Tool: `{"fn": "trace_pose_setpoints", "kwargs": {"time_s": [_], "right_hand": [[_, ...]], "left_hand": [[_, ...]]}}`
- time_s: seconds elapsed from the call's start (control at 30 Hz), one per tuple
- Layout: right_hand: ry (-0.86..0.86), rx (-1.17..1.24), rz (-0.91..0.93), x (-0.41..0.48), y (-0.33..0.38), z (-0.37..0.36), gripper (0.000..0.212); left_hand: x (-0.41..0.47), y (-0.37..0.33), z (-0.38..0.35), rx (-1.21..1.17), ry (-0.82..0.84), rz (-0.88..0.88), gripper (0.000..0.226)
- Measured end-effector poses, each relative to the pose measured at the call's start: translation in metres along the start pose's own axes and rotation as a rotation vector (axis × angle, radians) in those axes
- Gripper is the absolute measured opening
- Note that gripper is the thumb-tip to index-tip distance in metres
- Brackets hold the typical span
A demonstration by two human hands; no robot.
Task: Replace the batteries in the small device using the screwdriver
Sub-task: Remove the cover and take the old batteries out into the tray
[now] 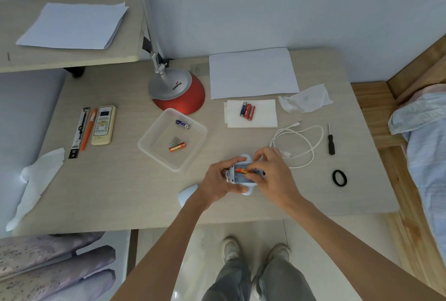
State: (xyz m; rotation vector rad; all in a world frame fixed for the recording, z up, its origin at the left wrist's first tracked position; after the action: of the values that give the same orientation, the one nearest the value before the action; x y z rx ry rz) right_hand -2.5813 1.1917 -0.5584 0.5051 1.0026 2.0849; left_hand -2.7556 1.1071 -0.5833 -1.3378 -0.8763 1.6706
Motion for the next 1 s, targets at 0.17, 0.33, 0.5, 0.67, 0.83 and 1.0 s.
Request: {"fn": "trace_pose_setpoints", "kwargs": {"time_s": [0.17,0.33,0.5,0.67,0.83,1.0], "right_hand": [[-0.043,0.018,0.0,0.008,-0.008,0.027,0.011],[0.004,0.021,-0.058,0.052,-0.019,0.046,0.012],[0.092,-0.03,0.014,0.107,0.01,0.026,0.011],[0.179,-0.043,0.168,0.155,0.053,-0.019,0.011],[0.247,-0.136,0.327,0.185,0.092,-0.067,0.016],[0.268,-0.298,0.354,0.203,0.091,-0.098,0.016]], "left_hand": [[-0.001,0.003,-0.003,-0.04,-0.017,-0.003,0.082],[-0.011,0.013,-0.008,-0.056,-0.073,0.02,0.085],[-0.027,0.023,-0.016,-0.045,-0.113,0.024,0.085],[-0.037,0.024,-0.019,-0.047,-0.131,0.038,0.083],[-0.038,0.022,-0.019,-0.022,-0.15,0.035,0.084],[-0.039,0.023,-0.02,-0.03,-0.148,0.042,0.083]]}}
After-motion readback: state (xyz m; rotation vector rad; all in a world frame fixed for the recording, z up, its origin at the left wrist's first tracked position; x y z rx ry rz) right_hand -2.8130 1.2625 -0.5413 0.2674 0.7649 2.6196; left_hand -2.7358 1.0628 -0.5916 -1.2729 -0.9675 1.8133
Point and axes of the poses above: each hand's wrist, its own x-axis towards the middle knuckle, its own z-axis out of the back of the hand, y = z × x, the point moved 3 cm from there along x, towards the middle knuckle, and after that the axes turned 11 degrees about x, right-handed, at the moved point
